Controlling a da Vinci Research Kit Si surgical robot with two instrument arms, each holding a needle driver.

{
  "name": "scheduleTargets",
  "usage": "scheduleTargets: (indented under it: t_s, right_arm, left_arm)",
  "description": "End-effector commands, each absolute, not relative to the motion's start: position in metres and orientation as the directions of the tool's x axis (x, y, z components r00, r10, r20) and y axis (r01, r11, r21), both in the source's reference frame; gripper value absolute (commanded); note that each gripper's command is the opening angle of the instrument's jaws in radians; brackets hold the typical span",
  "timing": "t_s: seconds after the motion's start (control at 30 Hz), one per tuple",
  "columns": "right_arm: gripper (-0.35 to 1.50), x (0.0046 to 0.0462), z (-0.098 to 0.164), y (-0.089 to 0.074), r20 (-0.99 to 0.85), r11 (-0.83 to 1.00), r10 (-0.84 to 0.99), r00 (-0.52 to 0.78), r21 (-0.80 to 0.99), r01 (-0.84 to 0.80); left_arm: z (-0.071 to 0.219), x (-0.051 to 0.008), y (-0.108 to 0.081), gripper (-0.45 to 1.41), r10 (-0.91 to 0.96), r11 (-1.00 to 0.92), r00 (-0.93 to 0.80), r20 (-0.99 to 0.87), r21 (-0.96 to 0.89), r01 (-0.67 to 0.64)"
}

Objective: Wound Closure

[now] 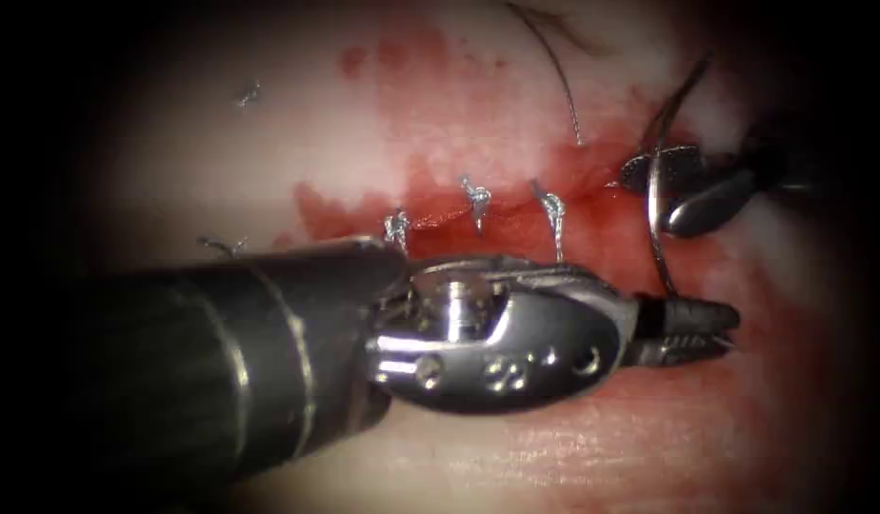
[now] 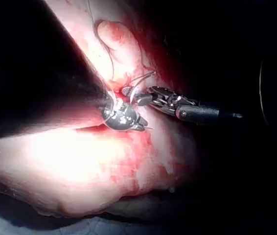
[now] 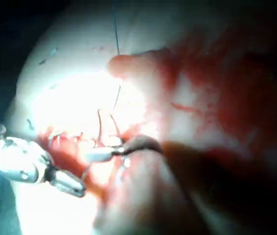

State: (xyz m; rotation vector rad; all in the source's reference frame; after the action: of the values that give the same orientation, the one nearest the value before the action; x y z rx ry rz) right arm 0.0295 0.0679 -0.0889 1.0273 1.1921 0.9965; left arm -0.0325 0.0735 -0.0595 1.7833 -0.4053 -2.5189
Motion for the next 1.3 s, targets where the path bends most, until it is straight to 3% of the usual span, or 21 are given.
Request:
scheduleTargets:
  t_s: [0.03,0.1,0.23,0.57,0.6,0.7,0.73,0.87,1.17,1.2,1.23,1.3]
  right_arm:
    - [0.93,0.0306,-0.0885,0.0680,-0.236,0.242,0.966,0.102,0.969,-0.054]
    - [0.84,0.0308,-0.0885,0.0681,-0.235,0.242,0.967,0.101,0.969,-0.055]
    - [-0.35,0.0309,-0.0885,0.0681,-0.225,0.231,0.969,0.100,0.971,-0.055]
    - [-0.35,0.0304,-0.0884,0.0695,-0.270,0.277,0.959,0.086,0.957,-0.083]
    - [-0.23,0.0304,-0.0885,0.0695,-0.282,0.288,0.956,0.076,0.955,-0.078]
    - [0.99,0.0305,-0.0888,0.0694,-0.324,0.327,0.945,0.055,0.942,-0.078]
    - [1.01,0.0306,-0.0888,0.0693,-0.329,0.332,0.943,0.056,0.940,-0.077]
    - [0.99,0.0308,-0.0891,0.0690,-0.334,0.337,0.941,0.053,0.939,-0.075]
    - [0.76,0.0307,-0.0899,0.0701,-0.329,0.326,0.944,-0.009,0.939,-0.110]
    - [0.52,0.0307,-0.0899,0.0701,-0.329,0.325,0.944,-0.010,0.939,-0.112]
    - [0.12,0.0307,-0.0899,0.0700,-0.329,0.326,0.944,-0.009,0.939,-0.112]
    - [-0.35,0.0307,-0.0898,0.0696,-0.353,0.351,0.935,0.003,0.929,-0.116]
  left_arm:
    - [-0.0592,-0.0331,0.0740,-0.35,-0.174,-0.965,-0.343,-0.923,0.229,-0.127]
    - [-0.0592,-0.0331,0.0740,-0.35,-0.180,-0.964,-0.344,-0.922,0.234,-0.125]
    - [-0.0592,-0.0331,0.0740,-0.35,-0.179,-0.965,-0.345,-0.921,0.234,-0.122]
    - [-0.0592,-0.0332,0.0739,-0.35,-0.179,-0.966,-0.350,-0.920,0.232,-0.115]
    - [-0.0592,-0.0332,0.0739,-0.35,-0.179,-0.966,-0.350,-0.920,0.232,-0.115]
    - [-0.0592,-0.0332,0.0739,-0.35,-0.179,-0.966,-0.350,-0.920,0.232,-0.115]
    - [-0.0592,-0.0332,0.0739,-0.35,-0.179,-0.966,-0.350,-0.920,0.232,-0.115]
    - [-0.0592,-0.0332,0.0739,-0.35,-0.179,-0.966,-0.350,-0.920,0.231,-0.115]
    - [-0.0592,-0.0331,0.0740,-0.35,-0.178,-0.966,-0.349,-0.920,0.231,-0.115]
    - [-0.0592,-0.0331,0.0740,-0.35,-0.178,-0.966,-0.349,-0.920,0.231,-0.115]
    - [-0.0592,-0.0331,0.0740,-0.35,-0.178,-0.966,-0.349,-0.920,0.231,-0.115]
    - [-0.0593,-0.0331,0.0740,-0.35,-0.178,-0.966,-0.348,-0.920,0.230,-0.115]
